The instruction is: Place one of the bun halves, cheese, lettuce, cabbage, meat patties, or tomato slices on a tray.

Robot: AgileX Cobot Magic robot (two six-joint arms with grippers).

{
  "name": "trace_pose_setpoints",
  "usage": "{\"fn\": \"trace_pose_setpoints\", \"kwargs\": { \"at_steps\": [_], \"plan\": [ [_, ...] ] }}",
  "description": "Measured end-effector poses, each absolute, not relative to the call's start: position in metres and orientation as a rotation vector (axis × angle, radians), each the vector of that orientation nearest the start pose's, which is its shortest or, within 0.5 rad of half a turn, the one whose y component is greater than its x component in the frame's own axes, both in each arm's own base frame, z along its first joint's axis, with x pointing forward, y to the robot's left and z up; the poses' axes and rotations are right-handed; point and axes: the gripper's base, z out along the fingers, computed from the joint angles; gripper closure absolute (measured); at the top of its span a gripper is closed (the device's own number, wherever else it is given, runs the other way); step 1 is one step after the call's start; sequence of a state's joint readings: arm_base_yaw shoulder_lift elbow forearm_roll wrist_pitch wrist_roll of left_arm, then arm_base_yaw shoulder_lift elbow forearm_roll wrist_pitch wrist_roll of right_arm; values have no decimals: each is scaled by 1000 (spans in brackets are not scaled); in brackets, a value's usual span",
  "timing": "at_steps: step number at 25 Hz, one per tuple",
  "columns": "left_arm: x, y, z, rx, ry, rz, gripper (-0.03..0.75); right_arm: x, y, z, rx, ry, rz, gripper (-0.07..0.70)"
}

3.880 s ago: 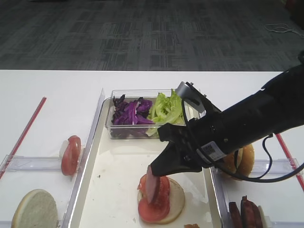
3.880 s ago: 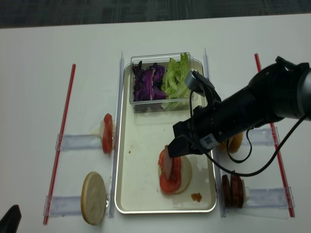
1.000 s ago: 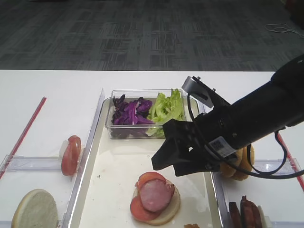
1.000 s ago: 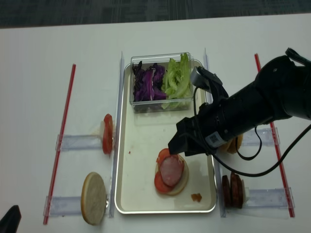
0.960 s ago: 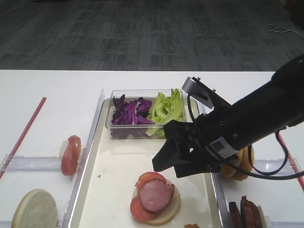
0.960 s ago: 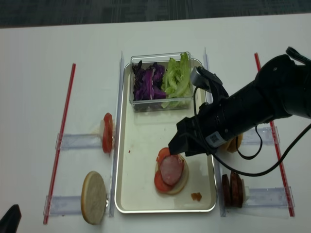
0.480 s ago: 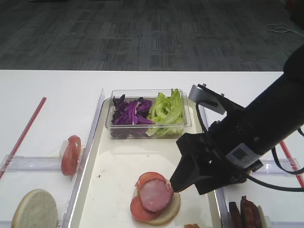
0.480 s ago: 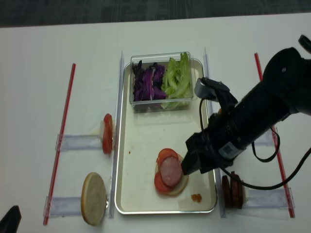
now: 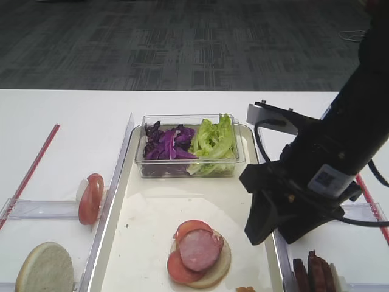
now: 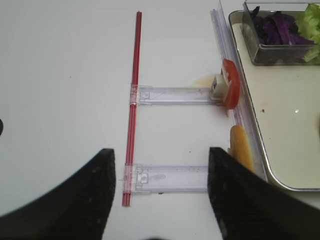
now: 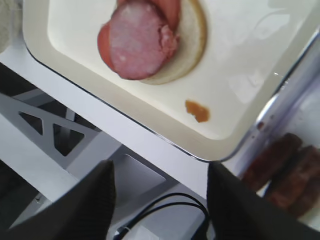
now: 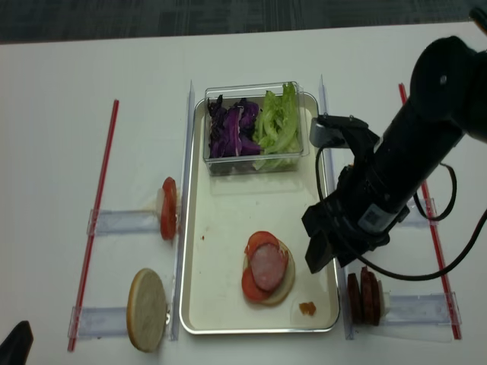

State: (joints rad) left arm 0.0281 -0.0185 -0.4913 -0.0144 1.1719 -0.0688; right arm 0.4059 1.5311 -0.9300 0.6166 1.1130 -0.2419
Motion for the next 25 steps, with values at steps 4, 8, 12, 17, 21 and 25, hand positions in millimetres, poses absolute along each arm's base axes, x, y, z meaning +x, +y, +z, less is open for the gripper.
{"fn": "trace_pose_setpoints", "kwargs": {
  "at_steps": [4, 8, 12, 17, 21, 25],
  "plan": [
    [-12, -2, 266, -102, 2144, -41, 295, 224, 140, 237, -558, 3131, 718, 212],
    [-12, -2, 266, -102, 2144, -41, 295, 232, 136, 246, -507, 3138, 580, 212],
    [-12, -2, 266, -102, 2144, -41, 295, 235, 133, 248, -419, 3159, 501, 212],
    [-12, -2, 266, -102, 2144, -41, 295, 237, 127, 246, -345, 3180, 401, 212],
    [-12, -2, 266, -102, 2144, -41, 295, 238, 123, 245, -350, 3178, 325, 212],
    [-12, -2, 266, -102, 2144, -41, 295, 238, 124, 245, -375, 3173, 329, 212]
  ]
}}
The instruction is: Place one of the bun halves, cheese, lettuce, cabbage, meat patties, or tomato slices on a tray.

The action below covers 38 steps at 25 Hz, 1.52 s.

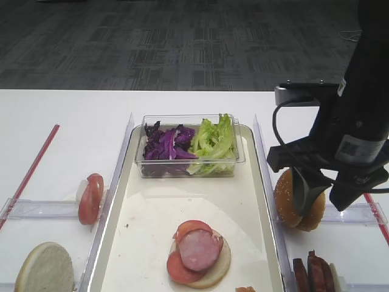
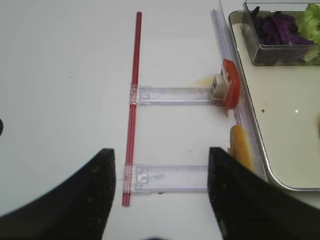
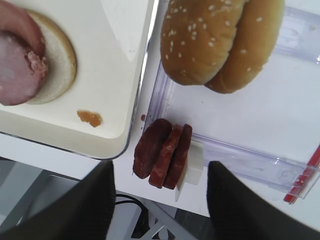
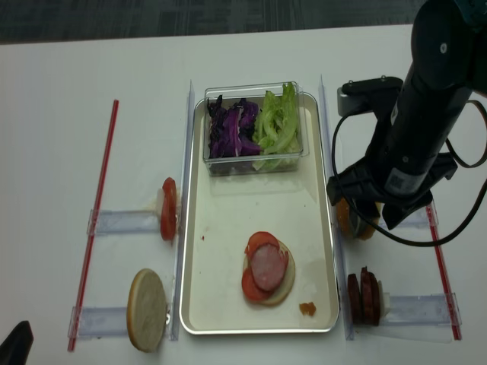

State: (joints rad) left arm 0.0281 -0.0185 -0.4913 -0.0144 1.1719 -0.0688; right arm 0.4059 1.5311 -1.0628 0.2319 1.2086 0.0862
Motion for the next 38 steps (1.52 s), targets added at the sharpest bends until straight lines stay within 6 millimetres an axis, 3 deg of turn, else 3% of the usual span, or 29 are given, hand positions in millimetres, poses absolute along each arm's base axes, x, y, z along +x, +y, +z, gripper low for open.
{"fn": "trace_pose_setpoints", "kwargs": {
  "at_steps": [11, 27, 38],
  "plan": [
    [-12, -2, 266, -102, 2144, -41, 295, 241, 116, 244, -430, 3162, 263, 213],
    [-12, -2, 266, -102, 2144, -41, 295, 263, 42, 244, -97, 3165, 185, 213],
    [-12, -2, 266, -102, 2144, -41, 295, 266, 5, 243, -18, 3162, 84, 213]
  ]
}}
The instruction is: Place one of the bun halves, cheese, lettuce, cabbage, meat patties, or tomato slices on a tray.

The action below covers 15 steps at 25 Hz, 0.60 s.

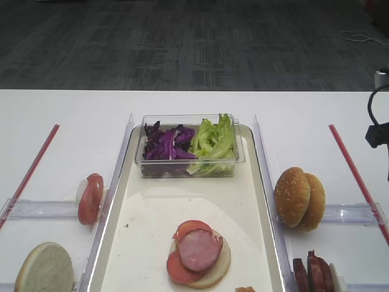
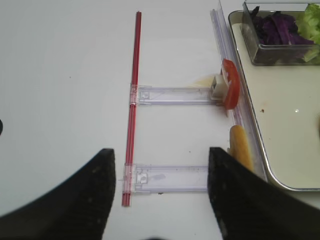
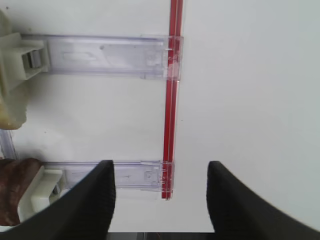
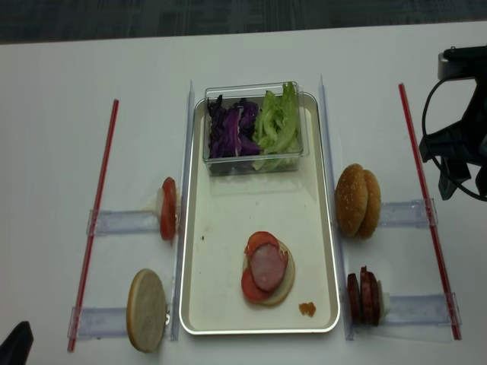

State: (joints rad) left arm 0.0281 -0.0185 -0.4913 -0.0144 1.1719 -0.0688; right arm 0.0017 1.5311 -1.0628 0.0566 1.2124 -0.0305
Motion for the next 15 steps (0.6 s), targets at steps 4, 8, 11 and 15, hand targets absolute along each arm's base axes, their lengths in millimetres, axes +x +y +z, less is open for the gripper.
{"fn": "trace_pose_setpoints", "kwargs": {
  "at_steps": [4, 8, 11, 15],
  "plan": [
    [-12, -2, 266, -102, 2144, -41, 295, 266, 4, 243, -17, 3163, 78, 213],
    [-12, -2, 266, -102, 2144, -41, 295, 266, 4, 243, -13, 3162, 83, 213],
    [-12, -2, 266, -102, 2144, -41, 295, 265, 5, 246, -6, 3150, 102, 213],
    [-12, -2, 266, -102, 2144, -41, 295, 258, 6, 259, -4, 3100, 113, 215]
  ]
}}
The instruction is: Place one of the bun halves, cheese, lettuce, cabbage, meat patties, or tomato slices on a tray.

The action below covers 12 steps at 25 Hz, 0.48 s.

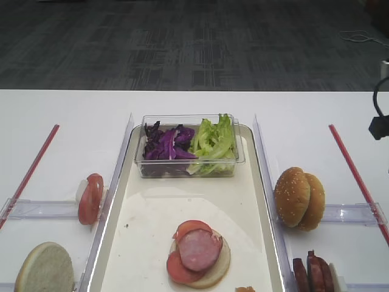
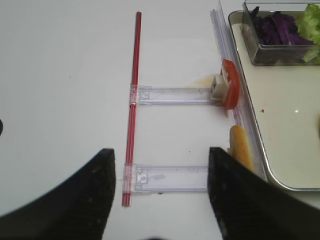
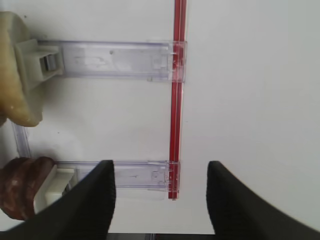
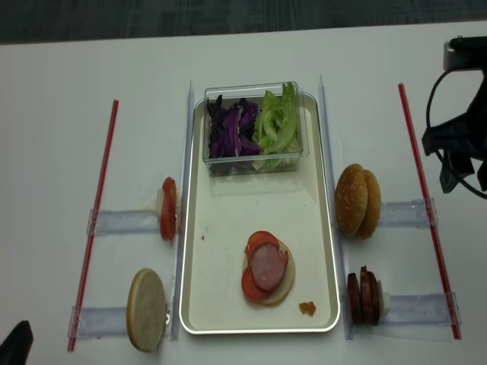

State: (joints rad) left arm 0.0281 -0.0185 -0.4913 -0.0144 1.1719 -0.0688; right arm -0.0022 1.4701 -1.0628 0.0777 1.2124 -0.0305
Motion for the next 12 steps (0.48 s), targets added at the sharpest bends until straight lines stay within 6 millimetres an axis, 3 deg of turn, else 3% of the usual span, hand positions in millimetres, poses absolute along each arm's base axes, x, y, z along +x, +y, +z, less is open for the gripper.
{"fn": "trace_pose_setpoints", "kwargs": {
  "at_steps": [12],
  "plan": [
    [-12, -2, 266, -102, 2144, -41, 295, 219, 8, 315, -10, 2886, 137, 215]
  ]
}}
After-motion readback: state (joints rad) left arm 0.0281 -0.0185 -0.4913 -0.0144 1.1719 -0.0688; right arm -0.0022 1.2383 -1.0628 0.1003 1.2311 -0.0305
